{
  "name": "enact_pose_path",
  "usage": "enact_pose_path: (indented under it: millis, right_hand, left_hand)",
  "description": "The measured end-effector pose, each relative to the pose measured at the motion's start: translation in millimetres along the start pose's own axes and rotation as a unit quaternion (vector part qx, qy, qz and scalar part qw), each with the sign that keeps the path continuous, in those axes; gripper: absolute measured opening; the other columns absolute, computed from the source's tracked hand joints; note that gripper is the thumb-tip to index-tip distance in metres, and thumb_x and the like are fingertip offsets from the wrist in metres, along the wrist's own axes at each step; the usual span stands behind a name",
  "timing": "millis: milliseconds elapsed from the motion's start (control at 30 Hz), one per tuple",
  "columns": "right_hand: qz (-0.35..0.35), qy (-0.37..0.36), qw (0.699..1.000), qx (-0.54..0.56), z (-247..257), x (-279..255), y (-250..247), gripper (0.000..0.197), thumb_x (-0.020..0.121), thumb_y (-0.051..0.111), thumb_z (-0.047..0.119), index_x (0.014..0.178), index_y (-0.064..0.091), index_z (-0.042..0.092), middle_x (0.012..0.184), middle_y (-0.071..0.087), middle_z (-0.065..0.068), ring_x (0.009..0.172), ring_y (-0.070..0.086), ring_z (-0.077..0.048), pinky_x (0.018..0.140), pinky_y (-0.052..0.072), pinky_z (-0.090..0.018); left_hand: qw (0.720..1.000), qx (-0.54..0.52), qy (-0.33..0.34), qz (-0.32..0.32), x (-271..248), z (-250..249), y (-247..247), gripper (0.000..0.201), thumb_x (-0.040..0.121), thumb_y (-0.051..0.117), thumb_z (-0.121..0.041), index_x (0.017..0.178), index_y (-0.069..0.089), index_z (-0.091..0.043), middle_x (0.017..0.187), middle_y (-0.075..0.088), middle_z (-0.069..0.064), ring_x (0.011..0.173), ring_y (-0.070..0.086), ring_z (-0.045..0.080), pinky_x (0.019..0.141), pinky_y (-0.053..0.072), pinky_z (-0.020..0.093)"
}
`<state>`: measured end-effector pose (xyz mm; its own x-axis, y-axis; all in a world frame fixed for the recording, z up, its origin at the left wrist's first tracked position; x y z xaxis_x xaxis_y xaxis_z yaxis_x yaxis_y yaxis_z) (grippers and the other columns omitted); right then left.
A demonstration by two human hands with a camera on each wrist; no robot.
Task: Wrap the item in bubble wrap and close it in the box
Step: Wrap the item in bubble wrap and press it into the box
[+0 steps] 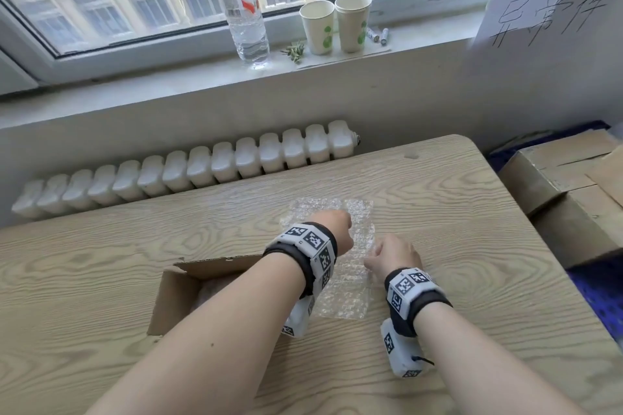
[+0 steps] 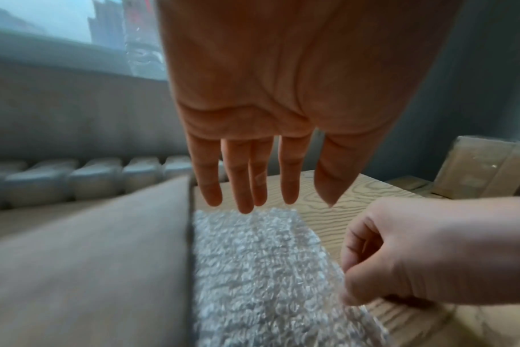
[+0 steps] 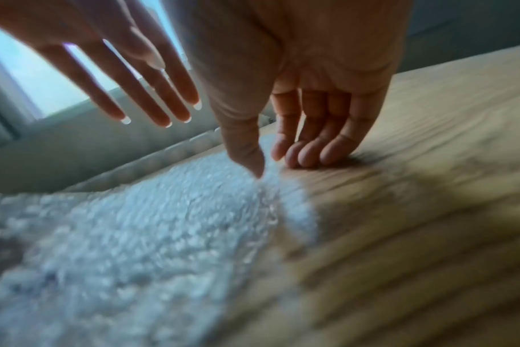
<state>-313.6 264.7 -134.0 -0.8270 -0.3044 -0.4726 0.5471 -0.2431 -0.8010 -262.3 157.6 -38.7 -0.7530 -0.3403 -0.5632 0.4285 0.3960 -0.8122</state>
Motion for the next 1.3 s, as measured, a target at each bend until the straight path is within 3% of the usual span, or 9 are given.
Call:
enact_pose_path:
  millis: [133,233,300,567,733,967,1100,1200,1300]
  right_hand:
    - [0.016,-0.012,0.999,-0.049,1,-8,5,0.059,0.069,0.078,0.034,0.115,0.05,0.011,0.113,0.062,-0.007,0.11,0.06,-0.028,0.089,0.05,-0.035]
    - [0.023,-0.013,0.999,-0.047,3,-17,13,0.018,0.072,0.07,0.022,0.083,0.057,0.015,0.108,0.066,-0.008,0.105,0.062,-0.028,0.087,0.053,-0.033]
    - [0.019,-0.023,0.999,-0.03,0,-23,11,0.024,0.076,0.064,0.02,0.063,0.045,0.018,0.102,0.068,-0.008,0.1,0.063,-0.027,0.083,0.05,-0.03]
    - [-0.026,-0.147,0.961,0.232,11,-26,-83,0.034,0.069,0.045,-0.008,0.066,0.062,0.021,0.058,0.071,0.005,0.074,0.069,-0.017,0.071,0.056,-0.03]
    - [-0.016,-0.234,0.93,0.283,43,-53,-140,0.049,0.068,0.032,-0.019,0.059,0.067,0.015,0.043,0.063,0.005,0.041,0.055,0.001,0.049,0.045,-0.011]
    - [0.059,-0.311,0.904,0.287,73,-102,-171,0.048,0.067,0.026,-0.024,0.064,0.065,0.003,0.041,0.062,0.002,0.037,0.05,-0.004,0.045,0.043,-0.014]
    - [0.08,-0.324,0.903,0.27,79,-111,-175,0.048,0.065,0.023,-0.025,0.06,0.064,0.0,0.038,0.059,0.0,0.033,0.045,-0.007,0.04,0.038,-0.013]
    - [0.093,-0.324,0.902,0.271,85,-117,-175,0.05,0.063,0.022,-0.025,0.056,0.063,0.002,0.037,0.057,-0.001,0.034,0.045,-0.009,0.039,0.036,-0.013]
    - [0.095,-0.361,0.89,0.263,113,-160,-165,0.056,0.063,0.022,-0.024,0.047,0.064,0.011,0.046,0.055,-0.01,0.035,0.048,-0.009,0.042,0.04,-0.016]
  left_hand:
    - [0.998,0.036,0.031,-0.032,-9,-4,-1,0.036,0.094,0.05,-0.02,0.129,0.055,-0.014,0.131,0.055,0.007,0.116,0.057,0.026,0.095,0.049,0.036]
    - [0.999,0.022,0.03,-0.034,-13,-3,-1,0.038,0.094,0.05,-0.02,0.131,0.053,-0.015,0.134,0.051,0.007,0.117,0.056,0.025,0.091,0.047,0.033]
    - [0.999,0.013,0.028,-0.041,-15,1,-4,0.04,0.094,0.051,-0.02,0.133,0.051,-0.016,0.136,0.05,0.007,0.119,0.055,0.025,0.09,0.047,0.033]
    - [0.986,-0.091,-0.018,-0.141,-26,24,-26,0.079,0.082,0.069,-0.029,0.145,0.026,-0.008,0.147,0.036,0.011,0.136,0.037,0.026,0.111,0.036,0.039]
    - [0.929,-0.282,-0.015,-0.238,-50,35,-56,0.116,0.07,0.081,-0.037,0.153,0.005,-0.007,0.16,0.012,0.005,0.148,0.014,0.019,0.122,0.017,0.035]
    - [0.864,-0.467,0.08,-0.173,-89,64,-71,0.042,0.076,0.078,-0.015,0.113,0.059,-0.01,0.113,0.063,0.011,0.103,0.059,0.019,0.092,0.044,0.025]
    - [0.829,-0.519,0.083,-0.189,-96,69,-73,0.081,0.07,0.083,-0.022,0.139,0.04,-0.015,0.139,0.047,0.009,0.129,0.044,0.02,0.105,0.037,0.03]
    - [0.829,-0.536,0.108,-0.119,-110,71,-75,0.112,0.038,0.09,-0.048,0.135,0.043,-0.017,0.131,0.054,0.006,0.123,0.051,0.019,0.105,0.037,0.032]
    - [0.812,-0.559,0.096,-0.142,-149,106,-59,0.091,0.049,0.084,-0.039,0.129,0.049,-0.014,0.112,0.06,0.002,0.108,0.058,0.017,0.104,0.036,0.037]
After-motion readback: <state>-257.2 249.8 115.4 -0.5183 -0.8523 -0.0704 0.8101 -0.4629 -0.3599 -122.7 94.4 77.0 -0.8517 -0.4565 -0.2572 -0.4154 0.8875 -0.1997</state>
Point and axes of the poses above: each hand's wrist, its own x-axis towards the middle knuckle, its own y-axis out of the palm, z = x × y, the point moved 1 cm from there along x, towards the middle knuckle
